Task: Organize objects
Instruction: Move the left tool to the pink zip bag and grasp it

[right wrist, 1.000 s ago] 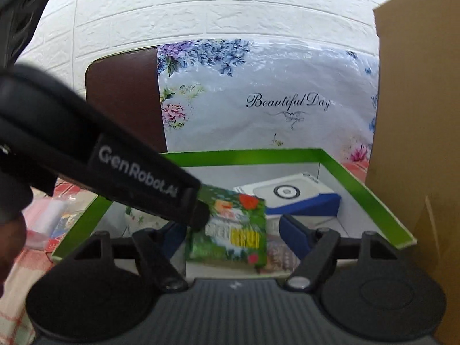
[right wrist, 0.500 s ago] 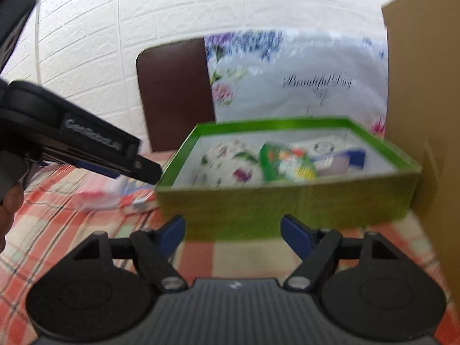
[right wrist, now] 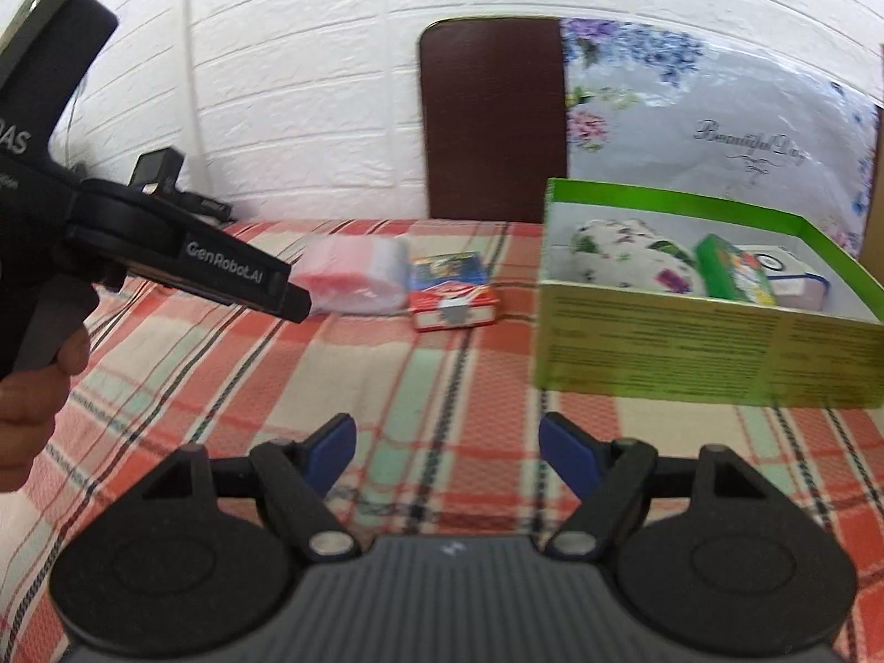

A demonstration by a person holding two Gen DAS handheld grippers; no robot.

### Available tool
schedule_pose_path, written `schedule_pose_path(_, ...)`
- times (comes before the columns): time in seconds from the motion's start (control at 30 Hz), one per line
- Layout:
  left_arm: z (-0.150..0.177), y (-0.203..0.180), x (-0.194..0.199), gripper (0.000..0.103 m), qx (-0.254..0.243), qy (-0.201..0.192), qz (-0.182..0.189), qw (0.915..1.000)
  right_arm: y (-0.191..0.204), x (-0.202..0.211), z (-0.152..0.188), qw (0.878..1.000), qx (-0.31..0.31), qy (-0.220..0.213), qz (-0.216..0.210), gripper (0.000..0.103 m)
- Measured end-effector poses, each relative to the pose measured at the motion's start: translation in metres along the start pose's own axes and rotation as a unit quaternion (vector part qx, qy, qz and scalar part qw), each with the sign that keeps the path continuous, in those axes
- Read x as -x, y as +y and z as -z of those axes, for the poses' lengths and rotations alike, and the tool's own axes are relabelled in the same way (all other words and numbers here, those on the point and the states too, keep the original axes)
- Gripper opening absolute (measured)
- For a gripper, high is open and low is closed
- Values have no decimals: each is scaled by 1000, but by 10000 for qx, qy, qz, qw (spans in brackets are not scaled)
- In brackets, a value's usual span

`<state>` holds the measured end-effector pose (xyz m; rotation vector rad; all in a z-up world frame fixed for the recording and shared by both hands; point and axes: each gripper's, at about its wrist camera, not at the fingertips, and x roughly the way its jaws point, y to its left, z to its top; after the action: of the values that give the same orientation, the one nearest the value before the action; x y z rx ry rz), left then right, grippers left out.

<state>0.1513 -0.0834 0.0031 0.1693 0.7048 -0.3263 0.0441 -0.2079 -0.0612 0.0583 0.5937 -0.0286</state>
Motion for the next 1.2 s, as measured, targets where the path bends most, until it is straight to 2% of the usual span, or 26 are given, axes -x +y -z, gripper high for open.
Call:
schedule_pose_path(0.3,24,68,-36,54,717,261,-474,9960,31,-32,-20,9980,623,40,-73,73)
schedule_pose_path(0.37,27,80,-37,54,769,79,-578,9953,35,-44,-31,9976,684,37,-128,73)
schedule_pose_path(0.47,24,97,-38,55,936,50,-645,9935,44,-66,-48,9958,880,-54,-237,73)
schedule_pose_path(0.53,17,113,-36,55,1370,139,-385,9897,52,-82,-57,9944,1001,-70,-328,73)
schedule_pose_path(0.63,0,126,-37,55,1830,212,341,9823,59,-111,-70,9919,1129,26,-580,74)
schedule_pose_path(0.7,-15,121,-45,63,1843,194,700,9802,59,-131,-76,9930,1008,212,-575,77)
schedule_pose_path(0.8,-34,104,-62,80,1752,162,926,9800,49,-151,-80,9956,656,334,-571,81)
schedule_pose_path(0.87,-44,92,-77,81,1700,196,1071,9794,43,-159,-80,9957,529,369,-668,84)
schedule_pose_path(0.97,-55,81,-103,81,1745,340,1246,9761,44,-166,-81,9947,696,306,-698,88)
schedule_pose_path(1.03,-58,80,-118,78,1917,496,1314,9714,44,-171,-84,9939,677,298,-813,93)
schedule_pose_path(1.07,-58,80,-125,71,1995,503,1381,9688,44,-174,-85,9934,656,306,-890,97)
schedule_pose_path(1.1,-59,80,-127,53,1965,418,1475,9685,44,-176,-86,9932,646,309,-922,97)
schedule_pose_path(1.13,-58,80,-128,50,2006,441,1633,9650,45,-178,-86,9934,641,303,-906,96)
schedule_pose_path(1.17,-57,84,-129,45,2154,486,1725,9600,47,-179,-86,9937,645,311,-862,93)
schedule_pose_path(1.2,-56,87,-128,42,2250,504,1779,9566,49,-179,-85,9942,673,290,-788,85)
